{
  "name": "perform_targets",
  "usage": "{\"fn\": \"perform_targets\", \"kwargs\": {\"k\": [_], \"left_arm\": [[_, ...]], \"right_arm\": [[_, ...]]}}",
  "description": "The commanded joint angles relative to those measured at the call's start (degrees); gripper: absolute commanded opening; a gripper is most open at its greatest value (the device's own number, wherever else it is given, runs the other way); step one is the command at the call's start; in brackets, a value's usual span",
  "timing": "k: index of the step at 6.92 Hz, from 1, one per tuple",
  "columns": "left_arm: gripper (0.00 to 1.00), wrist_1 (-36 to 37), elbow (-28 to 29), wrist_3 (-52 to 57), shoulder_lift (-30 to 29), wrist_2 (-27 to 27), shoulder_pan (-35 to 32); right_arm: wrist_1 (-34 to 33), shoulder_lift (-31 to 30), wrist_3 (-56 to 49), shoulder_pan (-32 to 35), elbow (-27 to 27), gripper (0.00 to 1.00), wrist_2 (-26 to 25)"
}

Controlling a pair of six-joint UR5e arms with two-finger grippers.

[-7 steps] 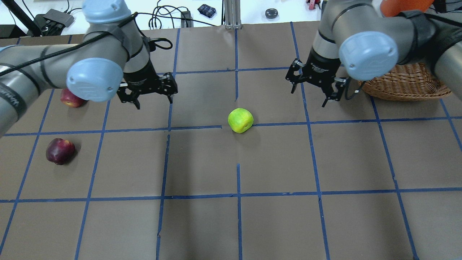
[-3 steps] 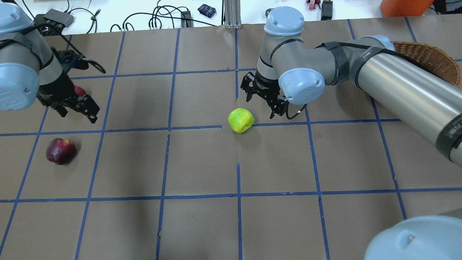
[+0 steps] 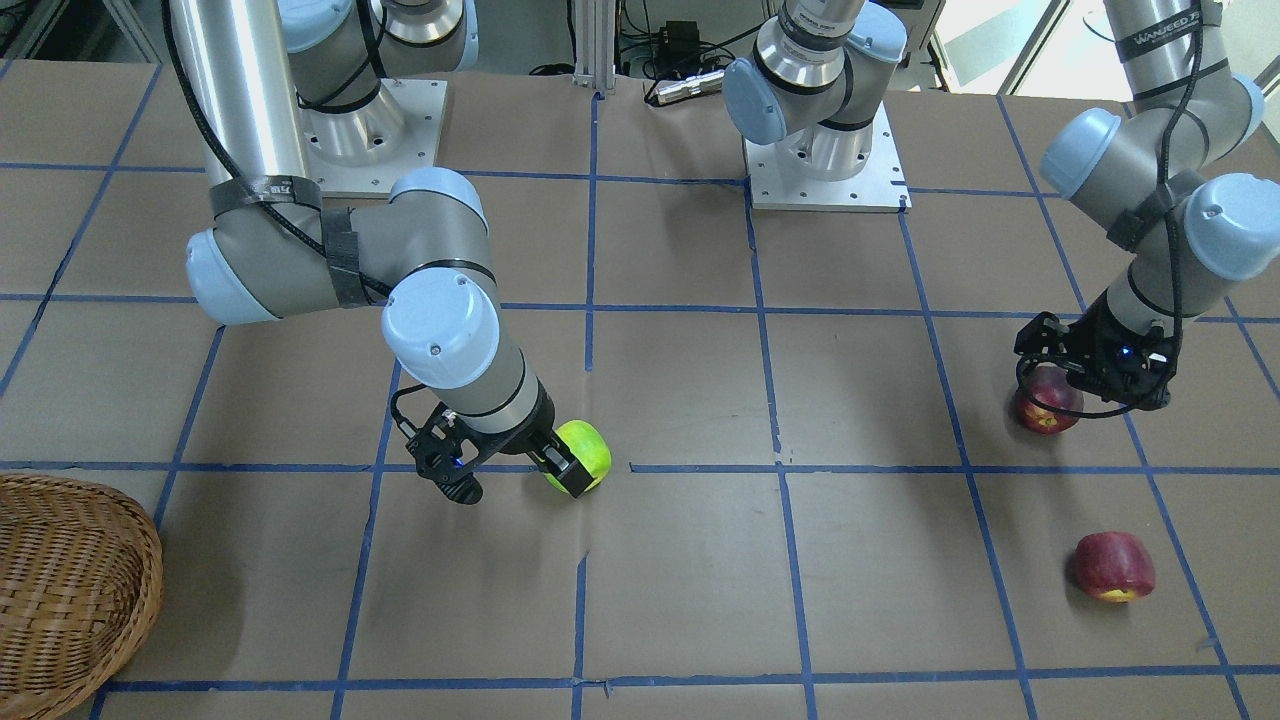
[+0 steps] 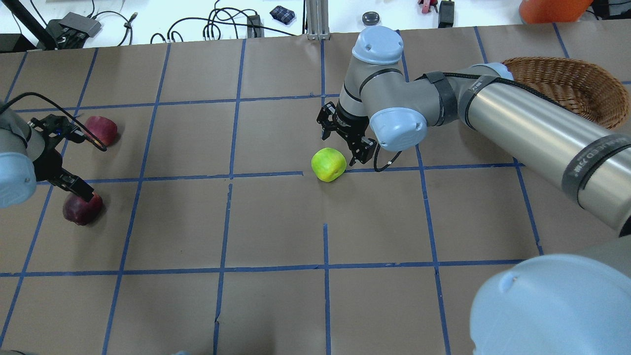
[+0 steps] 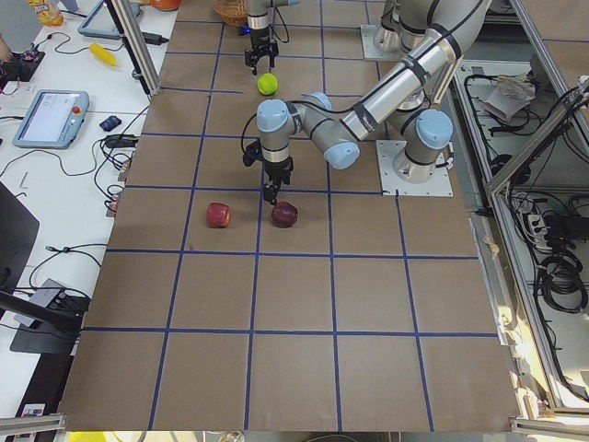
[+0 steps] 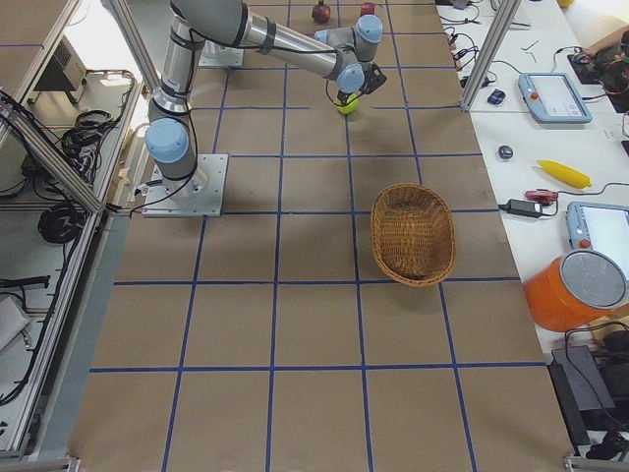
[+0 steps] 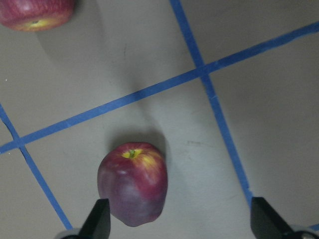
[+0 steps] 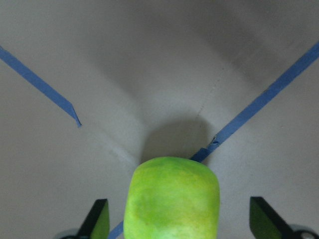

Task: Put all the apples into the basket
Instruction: 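Reach the right gripper to the green apple while the left reaches for a red apple, then grasp the green apple with the right gripper while the left grasps a red apple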

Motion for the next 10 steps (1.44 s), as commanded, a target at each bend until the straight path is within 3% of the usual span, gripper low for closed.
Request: {"fn": "perform_targets", "kwargs": {"k": [1,3,4,5,6,8,10], "left_arm": [[1.00,5.85,-2.78,3.02,-3.33,-0.12,1.43],[1.00,6.20,-2.69,2.67,-5.97,-0.03,1.43],[0.83,6.72,-2.08,2.85,-6.68,-0.03,1.43],[0.52,6.81,-1.90,2.32,-6.51,0.14,1.26],[0.30,5.86,-1.73,-1.86,-5.73,0.23,0.56],[0.29,-1.05,0.10,-17.04,-2.66,-0.82,-3.90],[0.29,-7.75,1.78,-36.25,0.68,-3.70,-15.91]], "right_arm": [[-0.80,2.68,0.46,1.27,-0.02,1.00,0.27],[-1.51,4.88,0.46,2.86,0.07,1.00,0.18],[-2.38,4.89,0.29,2.86,0.07,0.70,0.01],[-2.74,4.55,0.02,2.69,-0.02,0.01,0.18],[-2.31,3.32,0.11,2.25,-0.28,0.00,-0.69],[-1.60,-1.76,-4.34,-2.56,-0.37,0.00,-5.05],[2.60,-5.73,-23.35,-13.69,-0.37,0.00,-7.54]]}}
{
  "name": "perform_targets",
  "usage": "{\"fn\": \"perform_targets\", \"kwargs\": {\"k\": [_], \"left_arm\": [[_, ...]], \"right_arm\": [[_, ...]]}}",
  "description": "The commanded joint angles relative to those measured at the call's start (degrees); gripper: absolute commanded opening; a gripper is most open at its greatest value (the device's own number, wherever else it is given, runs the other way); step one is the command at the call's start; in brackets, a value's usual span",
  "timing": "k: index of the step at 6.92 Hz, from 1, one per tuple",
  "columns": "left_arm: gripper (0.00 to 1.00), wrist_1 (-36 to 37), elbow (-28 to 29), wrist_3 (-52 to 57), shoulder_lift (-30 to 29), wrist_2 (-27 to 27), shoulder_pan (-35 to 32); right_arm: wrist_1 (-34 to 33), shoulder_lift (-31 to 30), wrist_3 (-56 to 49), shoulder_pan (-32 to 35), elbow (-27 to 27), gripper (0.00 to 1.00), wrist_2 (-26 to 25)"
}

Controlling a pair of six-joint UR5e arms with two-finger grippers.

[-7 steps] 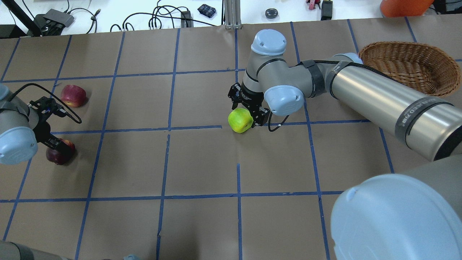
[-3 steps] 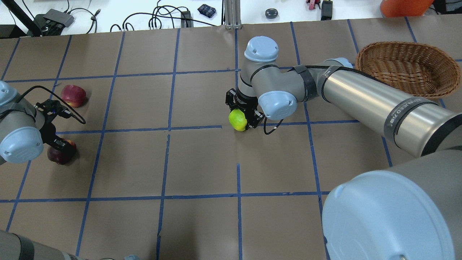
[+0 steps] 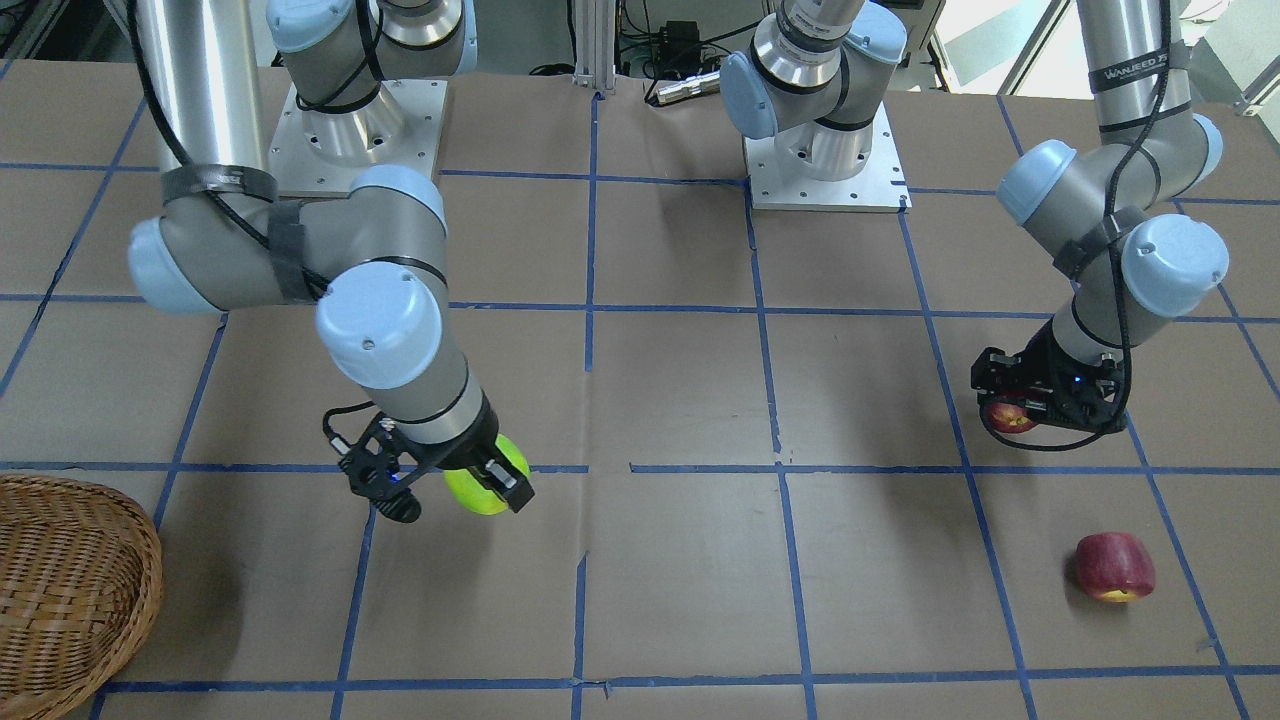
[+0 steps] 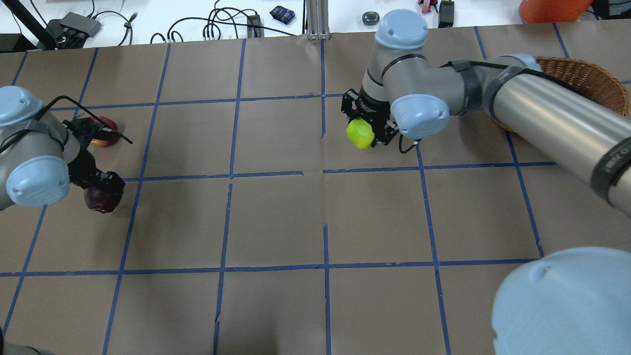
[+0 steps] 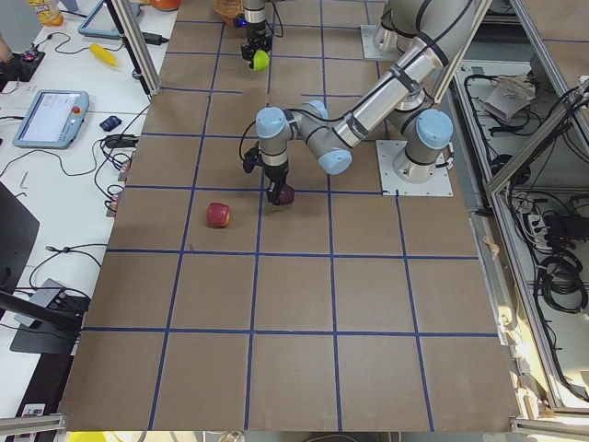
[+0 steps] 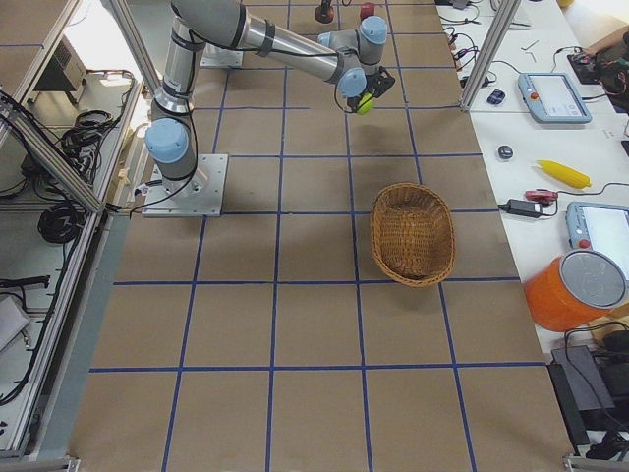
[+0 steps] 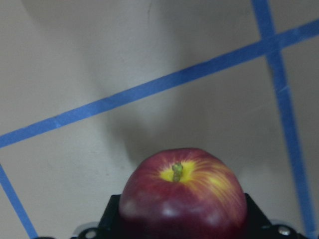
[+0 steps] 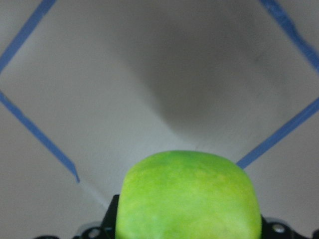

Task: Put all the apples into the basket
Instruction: 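Drop the green apple in the basket while the left gripper centers the red apple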

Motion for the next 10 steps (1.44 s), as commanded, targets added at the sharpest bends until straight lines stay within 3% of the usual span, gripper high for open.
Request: {"fn": "perform_targets", "kwargs": {"k": [1,2,3,5,7,9,10], "left_arm": [[0.29,-3.99,1.30,-16.77,2.64,-6.13,-12.93],[0.29,-3.90,3.05,-28.05,0.99,-9.83,-18.64],[0.29,-3.90,6.02,-40.95,-0.33,-10.04,-24.70],[0.27,-3.02,11.82,-63.30,-6.90,-15.81,-35.27],[0.27,2.13,16.67,-74.86,-13.58,-18.38,-40.90],[0.29,7.33,16.95,-77.28,-17.03,-18.30,-41.81],[0.63,7.00,16.25,-76.60,-17.04,-17.87,-41.81]], "right_arm": [[2.48,-2.82,-21.34,-12.94,-0.98,0.00,-2.65],[4.14,-2.92,-34.67,-19.44,-2.55,0.00,-7.36],[4.24,-2.48,-46.63,-24.99,-4.40,0.00,-9.67],[2.93,0.22,-58.21,-31.52,-5.90,0.00,-13.02],[-9.74,9.78,-63.42,-34.00,-9.31,0.00,-14.16],[-10.00,13.15,-70.74,-36.89,-11.62,0.00,-14.96],[-10.52,13.69,-70.75,-37.08,-11.71,0.00,-14.88]]}}
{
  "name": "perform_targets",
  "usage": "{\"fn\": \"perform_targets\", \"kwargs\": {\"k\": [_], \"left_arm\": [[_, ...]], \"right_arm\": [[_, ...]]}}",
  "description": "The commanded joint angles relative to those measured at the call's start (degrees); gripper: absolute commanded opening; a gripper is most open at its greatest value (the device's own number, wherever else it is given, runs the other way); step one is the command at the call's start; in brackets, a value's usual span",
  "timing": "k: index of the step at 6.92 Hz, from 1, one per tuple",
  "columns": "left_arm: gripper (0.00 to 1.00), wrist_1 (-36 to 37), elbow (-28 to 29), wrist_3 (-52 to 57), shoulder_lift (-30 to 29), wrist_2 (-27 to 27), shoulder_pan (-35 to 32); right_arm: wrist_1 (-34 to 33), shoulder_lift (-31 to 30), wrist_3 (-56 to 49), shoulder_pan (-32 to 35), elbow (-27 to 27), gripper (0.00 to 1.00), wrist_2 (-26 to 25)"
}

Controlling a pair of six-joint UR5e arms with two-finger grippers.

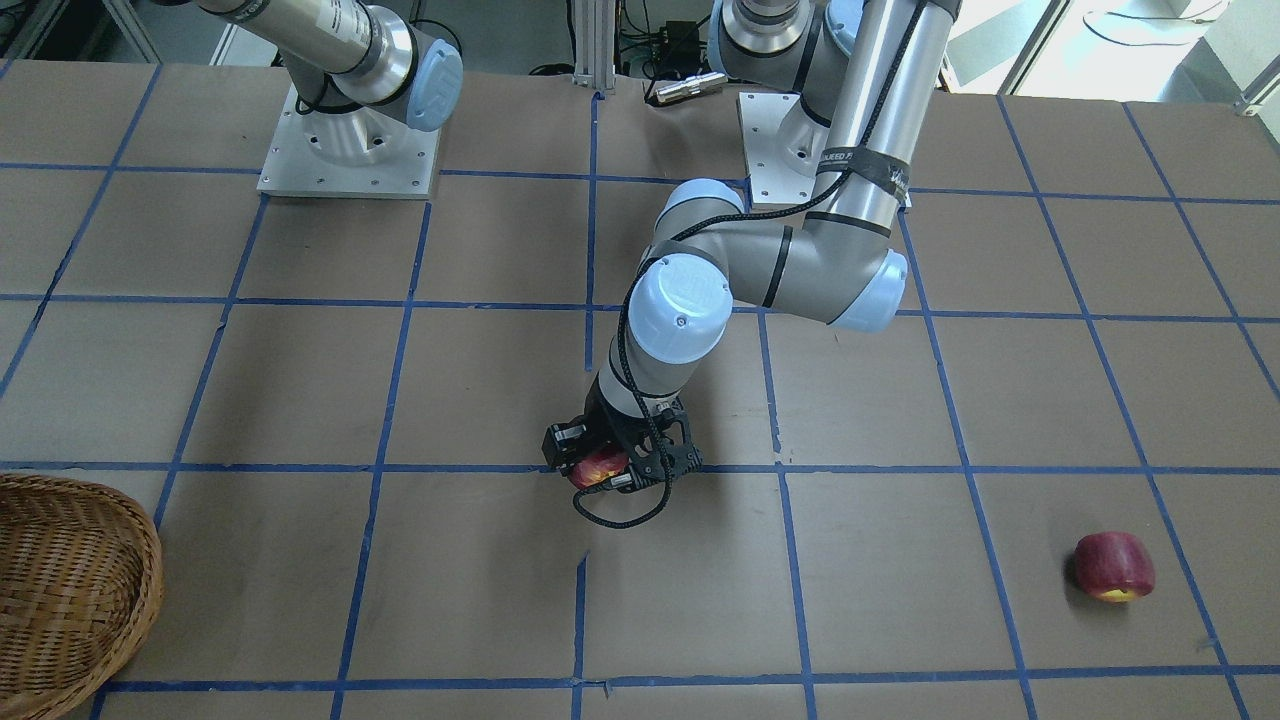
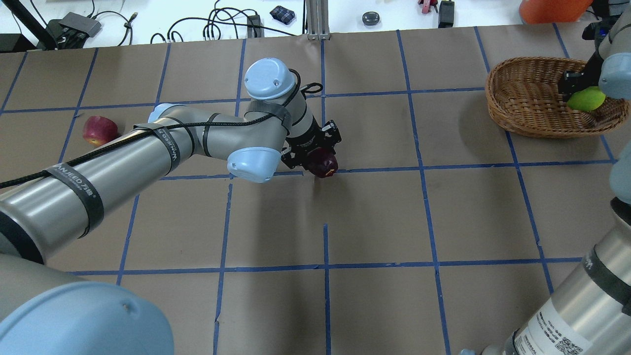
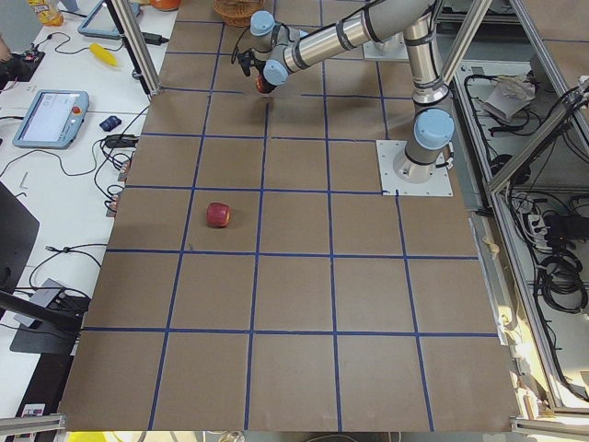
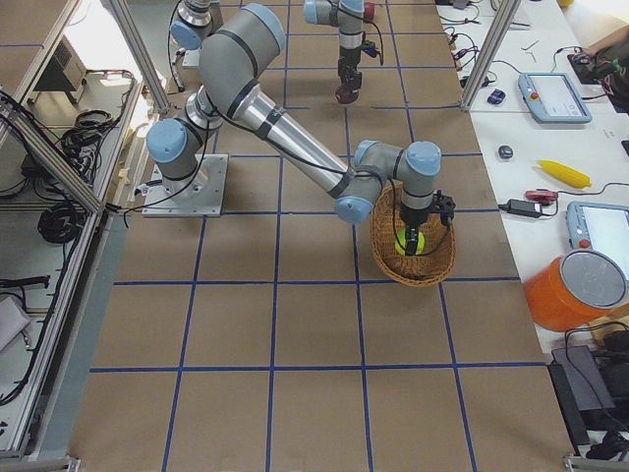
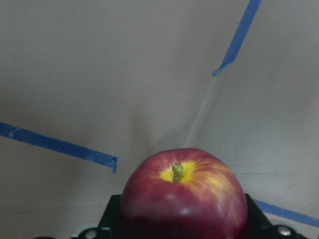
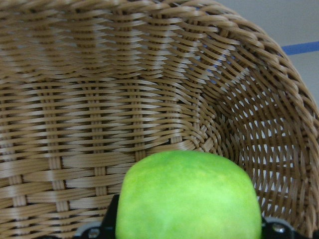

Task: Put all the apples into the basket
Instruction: 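Drop the green apple in the basket while the left gripper centers the red apple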

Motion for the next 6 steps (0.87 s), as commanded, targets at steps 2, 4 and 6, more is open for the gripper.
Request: {"fn": "perform_targets", "kwargs": {"k": [2,4,6], "left_arm": [[1.00,-0.34,0.22,0.37,1.12,0.40,-0.03],[1.00,-11.53,1.89,11.39,6.12,3.01,4.07],[1.00,-19.75,3.65,29.37,9.31,8.10,13.54]], "right_arm": [[-1.01,1.88,-1.09,-0.80,-0.60,0.65,-0.13],[0.12,1.01,-1.01,-0.71,-0.86,1.00,-0.22],[11.30,-6.77,0.65,1.65,-0.68,1.00,0.74]]}}
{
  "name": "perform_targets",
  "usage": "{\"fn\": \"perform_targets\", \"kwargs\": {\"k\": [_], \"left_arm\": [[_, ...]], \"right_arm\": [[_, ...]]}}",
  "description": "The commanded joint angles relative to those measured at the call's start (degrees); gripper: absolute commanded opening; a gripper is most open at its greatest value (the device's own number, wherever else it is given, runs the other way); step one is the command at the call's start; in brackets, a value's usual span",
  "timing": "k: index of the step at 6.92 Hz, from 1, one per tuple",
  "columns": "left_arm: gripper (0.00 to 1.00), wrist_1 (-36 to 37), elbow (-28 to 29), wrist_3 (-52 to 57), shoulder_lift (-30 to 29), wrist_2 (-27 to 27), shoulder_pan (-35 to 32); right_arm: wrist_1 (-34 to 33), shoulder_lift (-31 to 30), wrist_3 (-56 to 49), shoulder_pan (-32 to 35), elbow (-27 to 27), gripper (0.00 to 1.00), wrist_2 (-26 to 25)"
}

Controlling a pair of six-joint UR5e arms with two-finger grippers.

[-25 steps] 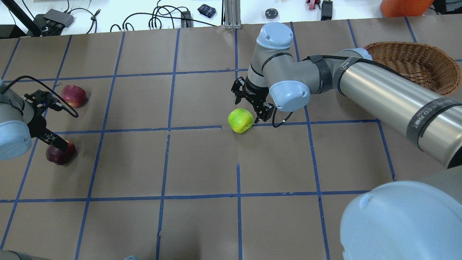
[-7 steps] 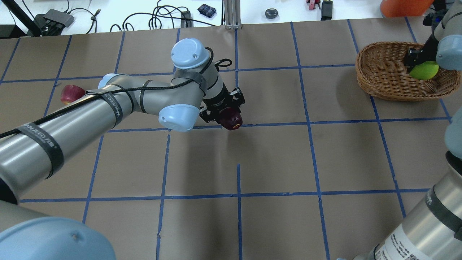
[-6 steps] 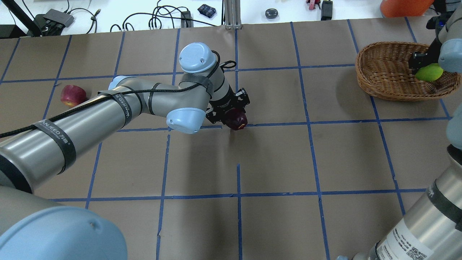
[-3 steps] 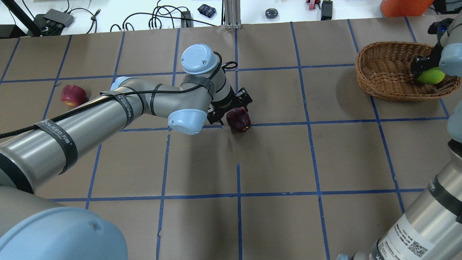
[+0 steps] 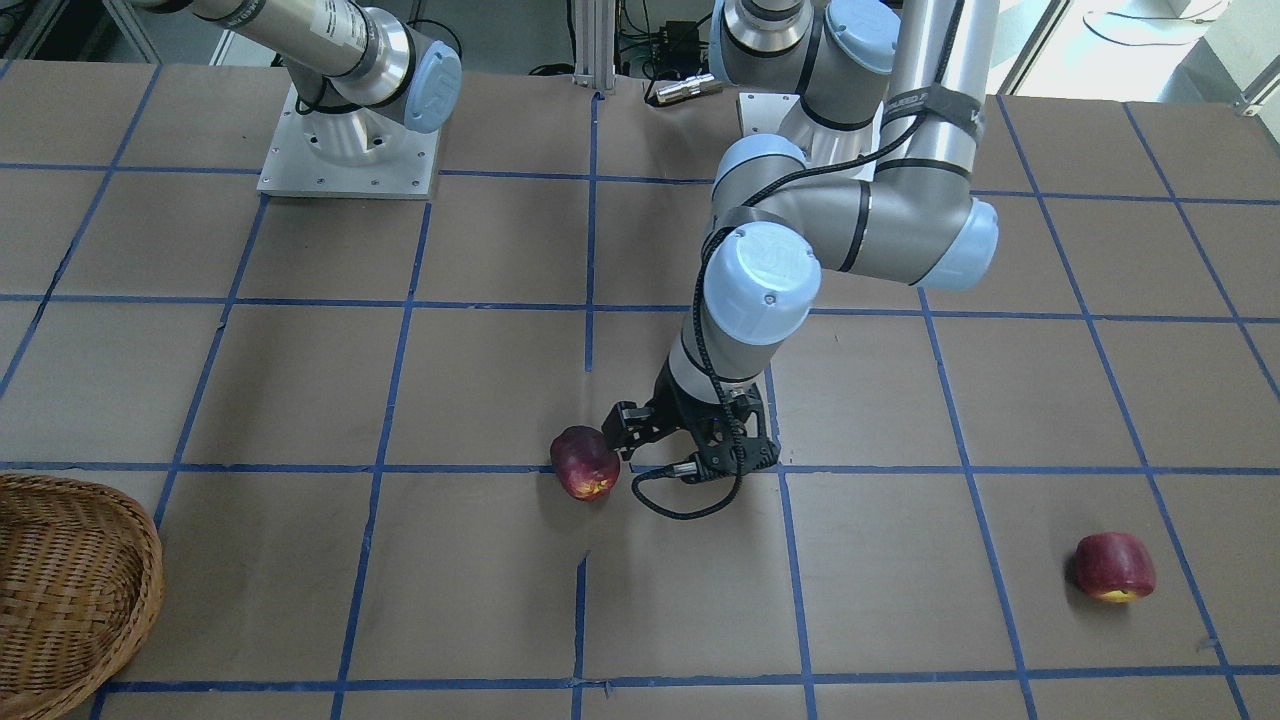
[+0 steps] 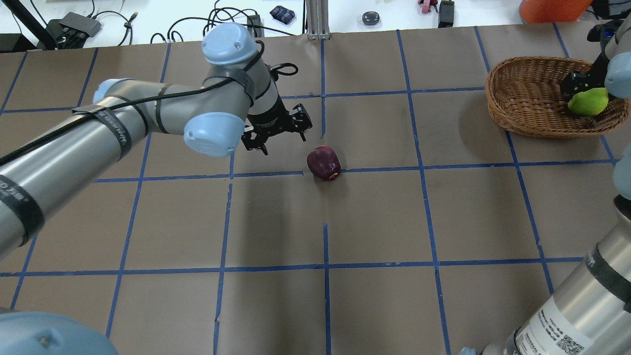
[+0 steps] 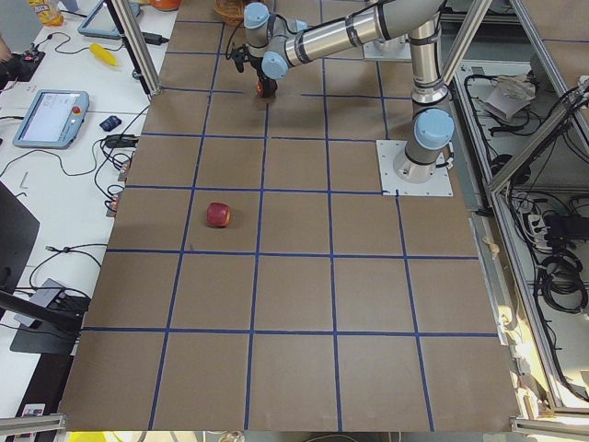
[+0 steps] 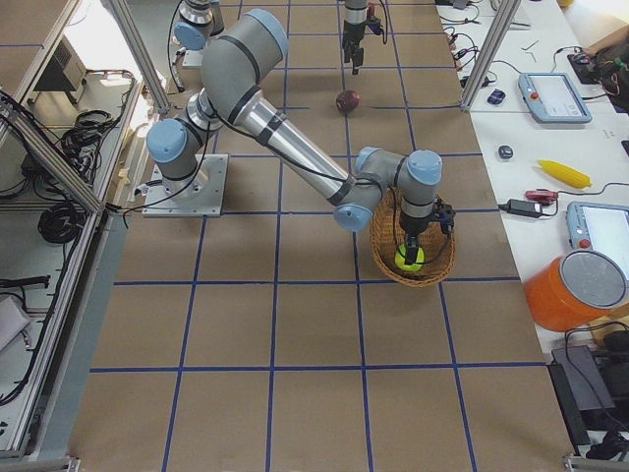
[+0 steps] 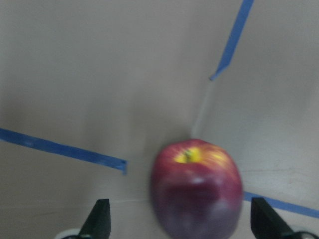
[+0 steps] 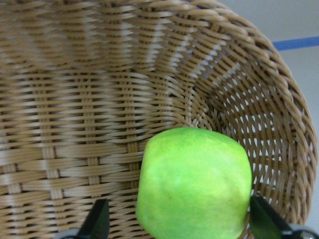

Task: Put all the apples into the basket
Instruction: 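Reach the right gripper to the centered red apple while the left reaches another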

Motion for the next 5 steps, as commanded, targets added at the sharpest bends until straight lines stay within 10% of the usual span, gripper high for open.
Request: {"fn": "perform_targets", "kwargs": {"k": [1,5], "left_arm": [[1.00,-4.86,0.86,21.57,2.80,6.23,10.47],[1.00,-1.02,7.34,65.79,-2.25,10.74,32.28]], "right_arm": [[14.38,-9.69,4.45,7.09,-0.18,1.00,0.87],[19.73,-10.20,35.57,30.75,0.52,1.00,17.27]]}}
